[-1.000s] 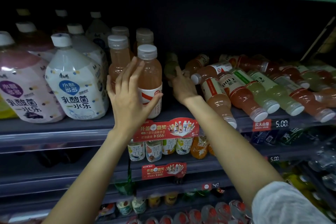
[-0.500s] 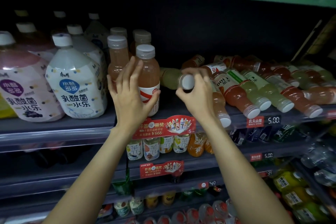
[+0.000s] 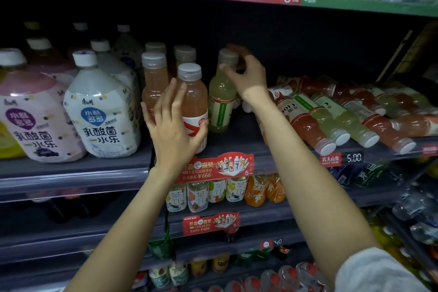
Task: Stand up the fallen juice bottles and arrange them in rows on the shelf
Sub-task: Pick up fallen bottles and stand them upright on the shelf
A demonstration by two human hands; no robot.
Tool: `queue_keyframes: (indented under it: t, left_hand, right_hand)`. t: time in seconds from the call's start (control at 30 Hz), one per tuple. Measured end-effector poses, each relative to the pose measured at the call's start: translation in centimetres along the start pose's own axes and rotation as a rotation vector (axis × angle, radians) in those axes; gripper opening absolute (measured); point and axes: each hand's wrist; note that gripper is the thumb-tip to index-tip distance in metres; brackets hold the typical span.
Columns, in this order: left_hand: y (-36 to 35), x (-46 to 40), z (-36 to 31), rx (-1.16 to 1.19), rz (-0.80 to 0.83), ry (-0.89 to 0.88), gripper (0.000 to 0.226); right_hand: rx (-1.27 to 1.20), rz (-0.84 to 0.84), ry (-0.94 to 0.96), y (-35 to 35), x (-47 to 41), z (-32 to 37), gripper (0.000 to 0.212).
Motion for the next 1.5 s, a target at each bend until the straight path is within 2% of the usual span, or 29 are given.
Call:
queue_keyframes:
  t: [0.13, 0.27, 0.43, 0.53, 0.77, 0.87, 0.97, 1.03, 1.1, 1.2, 1.3, 1.43, 1.5]
  left_hand:
    - [0.1, 0.0, 0.1, -0.004, 0.009, -0.001, 0.075]
    - [0.1, 0.1, 0.1, -0.016, 0.014, -0.011, 0.076]
    - [0.2, 0.1, 0.2, -0.013, 0.031, -0.009, 0.076]
    - [0.4, 0.2, 0.2, -0.012, 0.047, -0.014, 0.078]
    - [0.5, 0.2, 0.3, -0.025, 0.059, -0.011, 0.077]
    - [0.4, 0.3, 0.2, -0.023, 0.065, -0.007, 0.077]
    - [0.5, 0.2, 0.3, -0.027, 0.067, -0.002, 0.078]
    - [0.4, 0.2, 0.3, -0.024, 0.073, -0.002, 0.077]
    - [0.4, 0.3, 0.2, -0.019, 0.073, -0.003, 0.077]
    - [0.5, 0.3, 0.3, -0.01, 0.073, -0.007, 0.076]
    - [0.5, 0.3, 0.4, -0.008, 0.082, -0.012, 0.075]
    - [0.4, 0.4, 0.3, -0.012, 0.075, -0.014, 0.075]
    - [0.4, 0.4, 0.2, -0.008, 0.071, -0.015, 0.075]
  right_hand:
    - [-0.064, 0.173, 0.012, -0.6, 0.0, -1.4, 0.072]
    - [-0.019, 0.101, -0.106, -2.1, 1.3, -4.0, 0.089]
    - [-0.076, 0.007, -0.238, -5.0, 1.9, -5.7, 0.061]
    - [-0.078, 0.004, -0.247, -5.7, 1.0, -5.1, 0.051]
    - [-0.09, 0.139, -0.201, -5.7, 1.1, -5.5, 0.053]
    - [0.208, 0.178, -0.163, -4.1, 2.2, -6.5, 0.056]
    - [0.833, 0.177, -0.144, -2.7, 2.3, -7.2, 0.05]
    - [1.14, 0.247, -0.151, -2.9, 1.5, -7.9, 0.05]
    - [1.22, 0.31, -0.177, -3.5, 0.3, -8.3, 0.052]
    - [1.18, 0.4, -0.193, -4.1, -1.1, -8.3, 0.061]
    - [1.193, 0.363, -0.228, -3.8, -1.0, -8.7, 0.058]
    - [1.351, 0.299, -0.155, -3.3, 0.1, -8.3, 0.042]
    - [1.31, 0.329, -0.136, -3.2, 0.9, -7.4, 0.041]
Point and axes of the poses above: each hand's wrist, its own x-axis away from the middle knuckle, its own y-axis out of the back of the hand, z = x × y, and after that the axes turned 14 degrees about z, right-handed
